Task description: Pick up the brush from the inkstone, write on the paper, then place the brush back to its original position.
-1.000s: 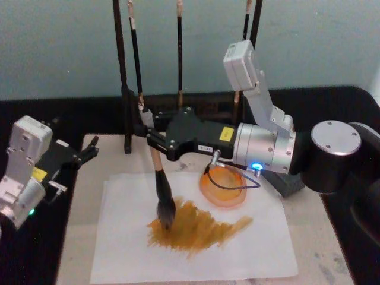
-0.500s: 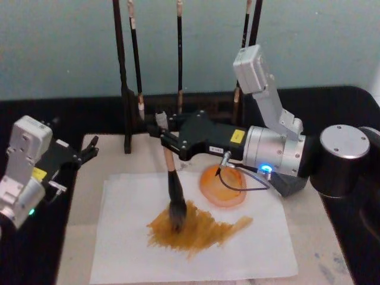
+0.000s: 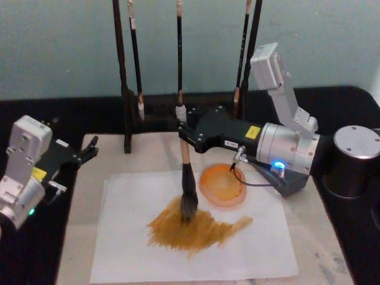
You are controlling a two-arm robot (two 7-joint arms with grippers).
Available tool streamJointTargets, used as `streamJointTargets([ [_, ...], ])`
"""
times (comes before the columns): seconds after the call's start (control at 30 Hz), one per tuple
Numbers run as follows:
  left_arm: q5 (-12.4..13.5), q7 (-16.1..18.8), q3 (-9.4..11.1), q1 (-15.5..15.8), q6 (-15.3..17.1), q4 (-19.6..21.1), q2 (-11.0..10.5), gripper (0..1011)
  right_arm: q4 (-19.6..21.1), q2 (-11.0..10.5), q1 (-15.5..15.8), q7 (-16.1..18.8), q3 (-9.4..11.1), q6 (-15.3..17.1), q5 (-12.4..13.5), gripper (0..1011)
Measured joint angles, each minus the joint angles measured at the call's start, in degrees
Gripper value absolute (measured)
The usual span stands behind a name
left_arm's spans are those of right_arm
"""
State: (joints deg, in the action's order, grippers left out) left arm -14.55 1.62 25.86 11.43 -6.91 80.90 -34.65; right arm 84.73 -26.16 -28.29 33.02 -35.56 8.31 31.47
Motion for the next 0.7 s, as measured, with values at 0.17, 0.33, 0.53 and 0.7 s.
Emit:
streamJointTargets([
  [0.17,0.0,0.0,0.0,0.0,0.0,0.0,0.0,1010,0.0,0.2,0.3,0.0,0.5,-0.3,0.0,176],
  [0.33,0.0,0.0,0.0,0.0,0.0,0.0,0.0,1010,-0.3,0.5,0.3,0.3,0.5,-0.4,0.0,176],
  [0.53,0.0,0.0,0.0,0.0,0.0,0.0,0.0,1010,-0.3,0.7,0.4,0.5,0.5,-0.4,0.1,176],
  [0.7,0.0,0.0,0.0,0.0,0.0,0.0,0.0,1010,-0.3,1.3,0.5,0.5,0.8,-1.0,0.5,176],
])
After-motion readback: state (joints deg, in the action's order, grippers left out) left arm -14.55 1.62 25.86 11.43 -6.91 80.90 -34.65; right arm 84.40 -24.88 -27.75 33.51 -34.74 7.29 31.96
